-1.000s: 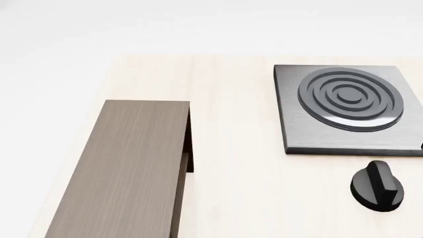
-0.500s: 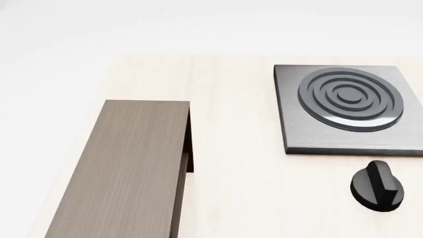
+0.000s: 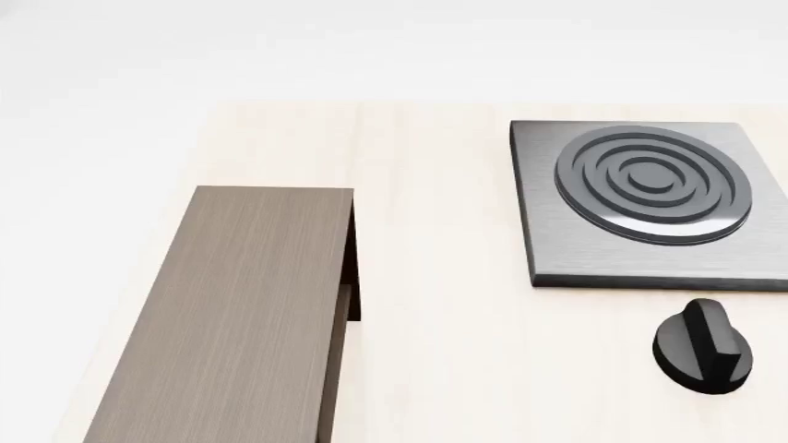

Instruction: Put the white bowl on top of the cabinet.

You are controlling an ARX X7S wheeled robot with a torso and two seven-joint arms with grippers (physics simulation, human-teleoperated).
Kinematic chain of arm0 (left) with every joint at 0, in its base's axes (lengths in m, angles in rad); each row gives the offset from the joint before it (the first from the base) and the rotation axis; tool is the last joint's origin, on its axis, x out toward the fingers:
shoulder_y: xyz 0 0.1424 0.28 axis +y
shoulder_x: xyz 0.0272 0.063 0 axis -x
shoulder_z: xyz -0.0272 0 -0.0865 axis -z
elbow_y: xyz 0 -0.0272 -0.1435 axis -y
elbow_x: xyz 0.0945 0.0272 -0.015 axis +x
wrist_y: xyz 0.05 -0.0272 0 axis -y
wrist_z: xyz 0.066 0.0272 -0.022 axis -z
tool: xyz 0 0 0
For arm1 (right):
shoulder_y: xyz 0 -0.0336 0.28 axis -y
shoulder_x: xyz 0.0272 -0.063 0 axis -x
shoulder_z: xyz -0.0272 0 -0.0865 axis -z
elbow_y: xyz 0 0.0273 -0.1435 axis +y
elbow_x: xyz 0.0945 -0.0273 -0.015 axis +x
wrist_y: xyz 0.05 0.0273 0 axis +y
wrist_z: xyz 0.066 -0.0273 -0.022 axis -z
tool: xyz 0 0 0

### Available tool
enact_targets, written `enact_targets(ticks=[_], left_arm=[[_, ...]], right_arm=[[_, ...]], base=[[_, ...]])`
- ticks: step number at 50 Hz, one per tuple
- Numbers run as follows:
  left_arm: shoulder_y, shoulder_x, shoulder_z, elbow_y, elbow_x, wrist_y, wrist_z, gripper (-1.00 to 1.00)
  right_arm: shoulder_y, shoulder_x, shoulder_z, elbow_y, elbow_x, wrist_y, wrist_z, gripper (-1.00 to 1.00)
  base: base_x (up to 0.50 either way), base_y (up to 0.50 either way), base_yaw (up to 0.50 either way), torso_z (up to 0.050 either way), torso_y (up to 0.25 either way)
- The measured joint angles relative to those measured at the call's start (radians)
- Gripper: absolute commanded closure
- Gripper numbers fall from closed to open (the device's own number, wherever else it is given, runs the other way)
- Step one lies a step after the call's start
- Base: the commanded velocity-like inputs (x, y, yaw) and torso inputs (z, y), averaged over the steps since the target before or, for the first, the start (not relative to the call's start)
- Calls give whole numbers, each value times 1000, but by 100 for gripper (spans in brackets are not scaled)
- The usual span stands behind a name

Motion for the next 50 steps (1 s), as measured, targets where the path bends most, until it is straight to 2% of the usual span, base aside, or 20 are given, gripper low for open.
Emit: enact_targets(ticks=[31,50], left_arm=[[3,-9,12,-2,-3,5,-10,-100],[3,-12,15,-13,-8,12,-15,-100]], right_arm=[[38,8,19,21,32,168,-7,-100],[52,-11,110,18,52,205,4,-100]], base=[[0,0,0,0,0],[0,0,0,0,0]])
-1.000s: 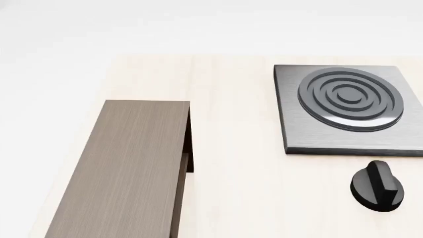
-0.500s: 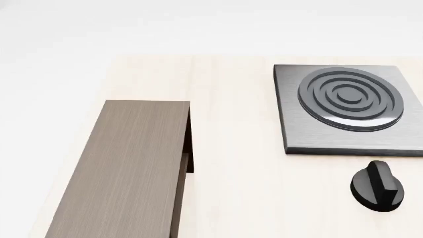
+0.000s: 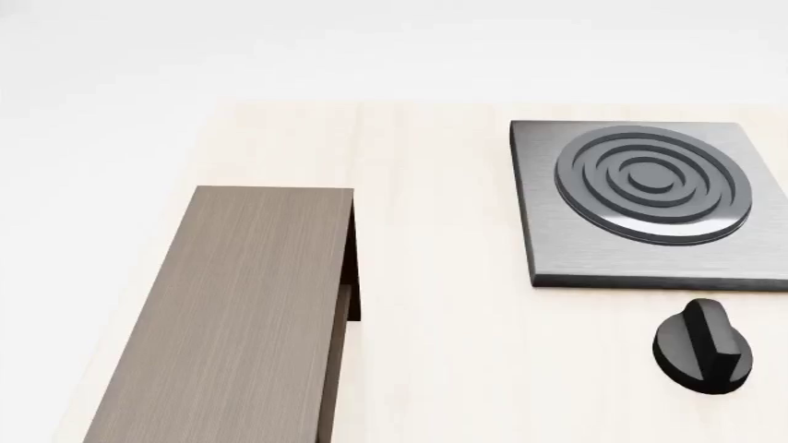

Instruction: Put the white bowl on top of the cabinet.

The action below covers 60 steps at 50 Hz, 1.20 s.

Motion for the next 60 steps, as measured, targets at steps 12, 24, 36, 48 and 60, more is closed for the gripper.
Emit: enact_targets(ticks=[12,24,36,48,60], left_arm=[[0,-3,1,-3,-3,1,-5,-100],[-2,-7,3,-2,-6,-1,-9,-100],[1,-10,5,1,-10,-2,-13,-100],[2,-13,6,6,-15,-3,-16,-100],[2,-15,9,2,-17,1,-18,-100]], right_arm=[[1,-6,55,-26,16,49,0,-100],[-10,-1,73,-40,6,53,16,-100],[-20,5,87,-32,5,51,16,-100],[-27,10,104,-19,6,49,14,-100],[-36,13,119,14,4,28,13,-100]], base=[[0,0,0,0,0],[0,0,0,0,0],[0,0,0,0,0],[0,0,0,0,0],[0,0,0,0,0]])
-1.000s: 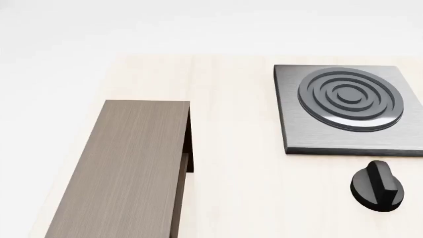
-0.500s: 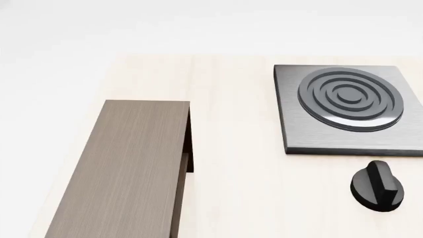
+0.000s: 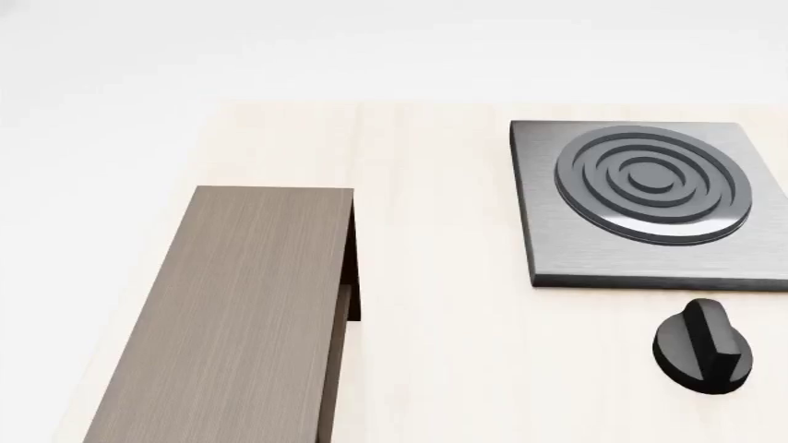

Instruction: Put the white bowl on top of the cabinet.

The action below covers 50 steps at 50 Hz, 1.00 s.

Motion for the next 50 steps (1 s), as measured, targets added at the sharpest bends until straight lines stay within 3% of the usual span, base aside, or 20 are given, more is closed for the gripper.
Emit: enact_targets(ticks=[50], left_arm=[[3,-11,11,-2,-9,3,-13,-100]], right_arm=[[-15,-3,11,231,-4,-148,-15,-100]], base=[[0,0,0,0,0]])
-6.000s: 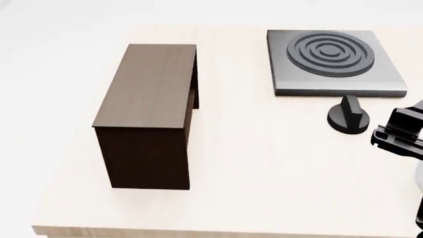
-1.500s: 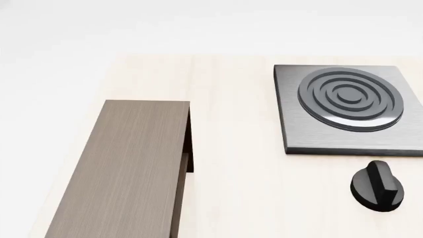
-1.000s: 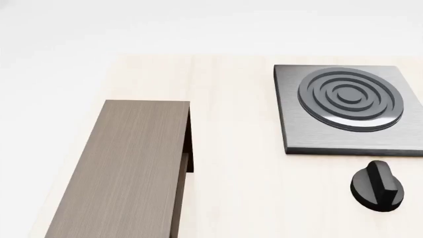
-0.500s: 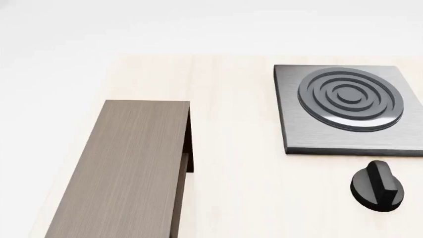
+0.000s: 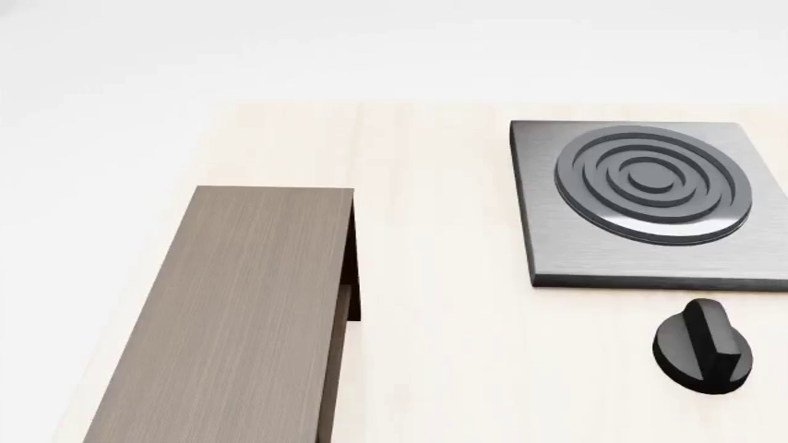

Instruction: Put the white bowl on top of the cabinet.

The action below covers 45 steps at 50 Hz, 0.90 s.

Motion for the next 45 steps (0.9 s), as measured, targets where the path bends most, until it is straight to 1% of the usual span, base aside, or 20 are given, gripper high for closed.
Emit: enact_targets(ticks=[37,45], left_arm=[[2,-6,12,-9,-4,8,-7,-100],[3,-7,13,-8,-7,8,-9,-100]], right_arm=[[35,29,-20,252,-18,-132,0,-100],[54,40,-19,308,1,-172,13,-100]], base=[[0,0,0,0,0],[0,0,0,0,0]])
